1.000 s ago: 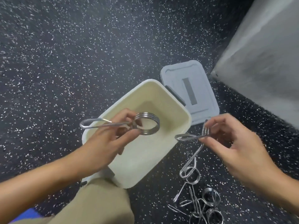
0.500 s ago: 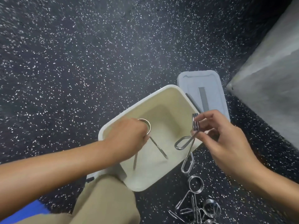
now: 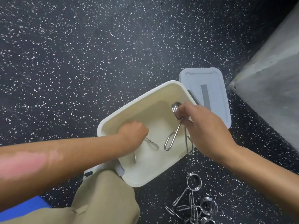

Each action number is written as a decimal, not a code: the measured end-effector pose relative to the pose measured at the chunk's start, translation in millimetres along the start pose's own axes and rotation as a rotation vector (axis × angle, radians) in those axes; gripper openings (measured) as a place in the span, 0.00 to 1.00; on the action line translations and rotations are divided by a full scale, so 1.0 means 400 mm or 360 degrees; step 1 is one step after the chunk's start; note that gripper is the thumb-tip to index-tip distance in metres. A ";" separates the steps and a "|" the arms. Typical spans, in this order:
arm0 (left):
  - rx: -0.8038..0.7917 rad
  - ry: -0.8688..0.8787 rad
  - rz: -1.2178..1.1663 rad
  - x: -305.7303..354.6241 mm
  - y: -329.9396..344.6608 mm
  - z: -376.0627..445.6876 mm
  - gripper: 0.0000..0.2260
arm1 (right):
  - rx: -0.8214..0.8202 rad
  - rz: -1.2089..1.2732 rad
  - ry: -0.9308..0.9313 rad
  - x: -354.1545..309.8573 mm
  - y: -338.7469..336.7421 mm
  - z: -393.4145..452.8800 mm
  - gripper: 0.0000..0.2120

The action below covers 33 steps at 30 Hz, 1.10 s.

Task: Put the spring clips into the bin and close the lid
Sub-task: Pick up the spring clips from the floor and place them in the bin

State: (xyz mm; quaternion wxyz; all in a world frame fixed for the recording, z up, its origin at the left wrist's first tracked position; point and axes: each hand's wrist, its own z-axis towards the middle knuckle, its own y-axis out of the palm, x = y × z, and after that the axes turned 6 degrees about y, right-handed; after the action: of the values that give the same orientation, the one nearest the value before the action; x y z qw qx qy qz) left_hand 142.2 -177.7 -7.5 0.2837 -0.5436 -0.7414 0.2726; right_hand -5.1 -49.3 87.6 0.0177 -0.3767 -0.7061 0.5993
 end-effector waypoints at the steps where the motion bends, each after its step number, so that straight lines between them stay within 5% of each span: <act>1: 0.0002 0.0015 0.0030 -0.001 -0.002 -0.001 0.14 | 0.0014 -0.0097 -0.0071 0.000 0.006 0.011 0.09; 7: 0.0132 0.0014 -0.0005 -0.008 0.009 -0.031 0.07 | 0.0072 -0.0458 -0.0263 -0.013 0.042 0.073 0.17; 10: 0.0259 0.0026 -0.0101 -0.014 0.008 -0.075 0.13 | 0.0129 -0.0629 -0.0495 -0.012 0.062 0.095 0.20; 17: 0.0865 0.0402 -0.0095 -0.042 0.072 -0.158 0.12 | 0.0066 -0.0914 -0.0818 0.024 0.190 0.141 0.19; 26: 0.0998 0.0499 -0.0228 -0.056 0.098 -0.176 0.15 | -0.0219 -0.1246 -0.0977 0.038 0.281 0.198 0.22; 33: 0.0990 0.0489 -0.0299 -0.052 0.087 -0.177 0.17 | -0.0121 -0.1112 -0.1026 0.040 0.275 0.195 0.19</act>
State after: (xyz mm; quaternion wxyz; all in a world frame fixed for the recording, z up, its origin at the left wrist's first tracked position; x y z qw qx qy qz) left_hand 220.7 -182.0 14.0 0.5675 -0.3953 -0.6185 0.3731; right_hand 2.4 -105.4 -35.7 -0.0157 0.0880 -0.7815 0.6175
